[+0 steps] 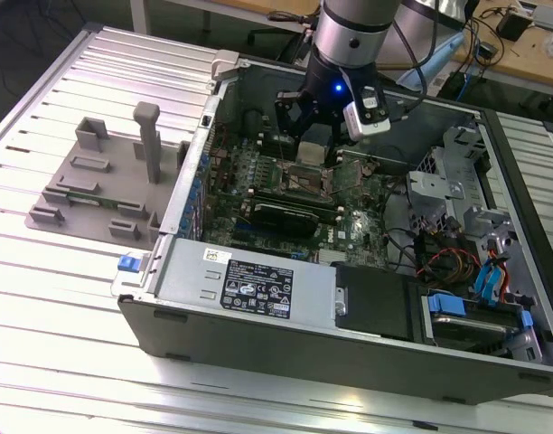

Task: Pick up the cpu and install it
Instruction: 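Pick up the cpu and move it towards the insertion slot, then place the cpu into insertion slot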

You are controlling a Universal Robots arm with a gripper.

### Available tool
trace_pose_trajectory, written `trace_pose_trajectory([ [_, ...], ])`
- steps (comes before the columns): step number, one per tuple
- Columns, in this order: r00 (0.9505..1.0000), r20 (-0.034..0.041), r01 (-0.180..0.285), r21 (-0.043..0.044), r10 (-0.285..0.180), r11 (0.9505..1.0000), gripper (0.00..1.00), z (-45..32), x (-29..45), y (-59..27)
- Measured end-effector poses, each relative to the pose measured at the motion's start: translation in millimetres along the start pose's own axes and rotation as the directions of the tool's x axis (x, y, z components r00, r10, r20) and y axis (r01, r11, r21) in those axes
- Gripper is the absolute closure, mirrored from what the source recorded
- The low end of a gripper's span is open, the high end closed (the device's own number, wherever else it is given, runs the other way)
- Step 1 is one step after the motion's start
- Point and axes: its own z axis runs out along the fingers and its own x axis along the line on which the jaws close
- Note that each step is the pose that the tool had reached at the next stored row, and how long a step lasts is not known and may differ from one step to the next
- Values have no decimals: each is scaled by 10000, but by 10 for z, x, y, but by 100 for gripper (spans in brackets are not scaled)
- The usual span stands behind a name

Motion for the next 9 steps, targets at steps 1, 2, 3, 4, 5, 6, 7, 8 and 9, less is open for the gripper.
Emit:
trace_pose_trajectory([
  [1,10000,-1,3,1,-3,10000,46,29,0,7],
  [2,10000,-2,3,3,-3,10000,46,29,0,7],
  [3,10000,-1,2,1,-2,10000,46,31,1,7],
  [4,10000,-1,2,1,-2,10000,46,32,1,7],
  [5,10000,-1,2,0,-2,10000,46,32,1,7],
  [6,10000,-1,2,1,-2,10000,46,32,1,7],
  [7,10000,-1,2,1,-2,10000,46,32,1,7],
  [8,10000,-1,2,1,-2,10000,46,32,1,7],
  [9,10000,-1,2,1,-2,10000,46,32,1,7],
])
